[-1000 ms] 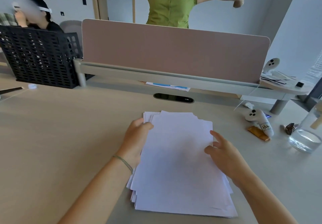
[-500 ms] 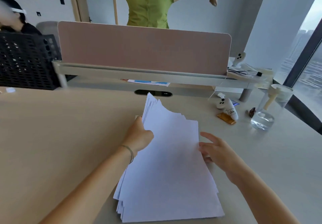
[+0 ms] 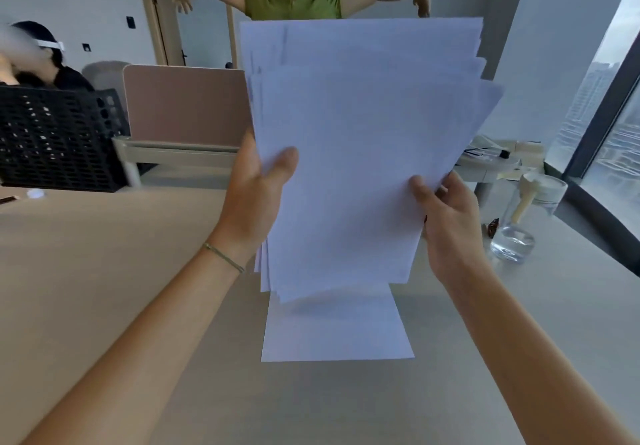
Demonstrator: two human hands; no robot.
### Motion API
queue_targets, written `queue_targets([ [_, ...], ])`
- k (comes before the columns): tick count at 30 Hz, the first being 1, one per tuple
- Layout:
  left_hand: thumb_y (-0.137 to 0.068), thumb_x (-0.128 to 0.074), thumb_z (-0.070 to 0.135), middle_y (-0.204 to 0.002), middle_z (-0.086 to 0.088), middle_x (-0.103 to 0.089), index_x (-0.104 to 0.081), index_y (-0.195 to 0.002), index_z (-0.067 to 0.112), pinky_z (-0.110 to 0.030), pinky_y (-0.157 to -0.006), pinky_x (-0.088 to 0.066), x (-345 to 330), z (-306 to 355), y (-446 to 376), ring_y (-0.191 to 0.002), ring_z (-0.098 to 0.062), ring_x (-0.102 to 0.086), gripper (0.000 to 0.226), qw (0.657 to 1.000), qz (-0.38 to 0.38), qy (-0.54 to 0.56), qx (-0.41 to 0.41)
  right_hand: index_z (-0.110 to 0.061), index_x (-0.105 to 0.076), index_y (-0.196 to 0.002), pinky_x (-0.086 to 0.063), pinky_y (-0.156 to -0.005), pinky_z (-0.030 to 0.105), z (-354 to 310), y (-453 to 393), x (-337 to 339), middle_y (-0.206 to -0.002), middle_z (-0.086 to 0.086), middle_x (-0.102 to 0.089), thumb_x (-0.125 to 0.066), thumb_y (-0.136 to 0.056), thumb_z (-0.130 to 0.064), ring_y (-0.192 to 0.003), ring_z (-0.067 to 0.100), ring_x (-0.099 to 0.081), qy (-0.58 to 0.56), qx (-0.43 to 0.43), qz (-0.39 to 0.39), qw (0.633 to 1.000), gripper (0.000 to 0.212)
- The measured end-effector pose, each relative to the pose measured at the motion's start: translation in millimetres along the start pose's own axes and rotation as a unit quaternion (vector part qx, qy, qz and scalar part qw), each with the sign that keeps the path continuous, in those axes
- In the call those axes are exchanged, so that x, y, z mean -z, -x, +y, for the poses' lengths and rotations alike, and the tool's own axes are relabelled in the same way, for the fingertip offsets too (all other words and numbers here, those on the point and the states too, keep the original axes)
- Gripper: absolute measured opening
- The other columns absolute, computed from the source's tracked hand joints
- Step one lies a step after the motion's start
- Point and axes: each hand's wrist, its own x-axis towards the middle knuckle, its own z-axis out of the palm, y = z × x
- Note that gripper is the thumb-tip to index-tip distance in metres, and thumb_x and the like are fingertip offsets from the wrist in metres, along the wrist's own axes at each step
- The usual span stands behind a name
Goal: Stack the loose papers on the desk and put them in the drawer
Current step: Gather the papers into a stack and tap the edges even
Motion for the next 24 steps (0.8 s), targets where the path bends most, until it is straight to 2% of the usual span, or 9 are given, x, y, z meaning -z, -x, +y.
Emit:
queue_targets([
  [4,-0.1,-0.048,-0.004,-0.142,-0.016,-0.061,-0.048,-0.143,0.0,-0.037,-0.109,-0.048,4.8,-9.5,5.9,-0.131,-0.026,-0.059,0.043,1.0,0.014,0.015,0.02,-0.02,-0.073,-0.105,-0.057,-0.083,0.035,-3.2,7.7,-3.9,-0.099,-0.003,-0.08,-0.065,-0.094,-0.02,-0.093,0.018,-0.074,0.005,0.022,0.006,1.0,0.014],
  [8,-0.097,-0.05,-0.008,-0.132,-0.007,-0.067,-0.051,-0.14,0.002,-0.026,-0.095,-0.053,3.0,-16.3,13.9,-0.12,-0.016,-0.067,0.044,0.999,0.015,-0.005,0.032,-0.008,-0.069,-0.118,-0.055,-0.078,0.028,3.3,13.7,-9.5,-0.102,-0.001,-0.078,-0.062,-0.093,-0.008,-0.091,0.016,-0.072,-0.011,-0.001,-0.001,1.0,0.026],
  [12,-0.095,-0.052,-0.008,-0.135,-0.009,-0.066,-0.051,-0.139,0.005,-0.034,-0.105,-0.051,4.9,-6.4,2.6,-0.125,-0.021,-0.064,0.046,1.0,0.005,-0.002,-0.003,-0.003,-0.066,-0.118,-0.054,-0.074,0.028,-4.7,7.9,-11.1,-0.102,0.004,-0.076,-0.062,-0.089,-0.001,-0.088,0.019,-0.071,-0.037,-0.002,-0.007,0.999,0.03],
  [16,-0.092,-0.056,-0.009,-0.131,-0.011,-0.069,-0.055,-0.136,0.004,-0.046,-0.105,-0.052,17.6,-26.9,19.6,-0.121,-0.025,-0.067,0.047,0.998,-0.003,-0.037,0.057,-0.007,-0.068,-0.11,-0.055,-0.071,0.028,14.3,15.4,1.3,-0.094,0.0,-0.078,-0.066,-0.077,0.004,-0.085,0.018,-0.073,-0.007,-0.031,-0.038,0.999,0.035],
  [18,-0.092,-0.055,-0.012,-0.127,-0.006,-0.072,-0.057,-0.135,0.007,-0.043,-0.102,-0.054,20.1,-39.5,31.7,-0.117,-0.021,-0.069,0.046,0.994,-0.02,-0.051,0.09,-0.004,-0.071,-0.107,-0.054,-0.072,0.029,31.2,25.9,5.1,-0.091,-0.002,-0.08,-0.068,-0.08,0.005,-0.083,0.016,-0.075,0.036,-0.055,-0.045,0.997,0.028],
  [20,-0.092,-0.055,-0.012,-0.128,-0.006,-0.071,-0.056,-0.135,0.008,-0.039,-0.101,-0.054,20.0,-41.8,32.8,-0.118,-0.02,-0.068,0.048,0.994,-0.031,-0.05,0.095,-0.008,-0.073,-0.104,-0.056,-0.073,0.03,37.6,30.6,4.2,-0.091,-0.003,-0.081,-0.067,-0.085,0.005,-0.084,0.015,-0.075,0.059,-0.049,-0.041,0.996,0.024],
  [22,-0.092,-0.056,-0.01,-0.13,-0.006,-0.07,-0.057,-0.135,0.01,-0.033,-0.099,-0.056,22.3,-35.9,23.4,-0.118,-0.017,-0.068,0.047,0.994,-0.038,-0.048,0.092,-0.017,-0.074,-0.099,-0.061,-0.073,0.03,29.9,25.2,-0.2,-0.091,-0.004,-0.081,-0.068,-0.083,0.003,-0.083,0.016,-0.075,0.057,-0.031,-0.035,0.997,0.026],
  [24,-0.091,-0.062,-0.006,-0.122,-0.001,-0.074,-0.063,-0.127,0.014,-0.027,-0.093,-0.058,28.6,-35.9,13.1,-0.114,-0.015,-0.07,0.042,0.991,-0.031,-0.063,0.115,-0.018,-0.074,-0.092,-0.062,-0.068,0.029,23.6,10.9,-3.6,-0.082,-0.005,-0.08,-0.071,-0.079,0.004,-0.074,0.014,-0.075,0.063,-0.046,-0.021,0.997,0.025],
])
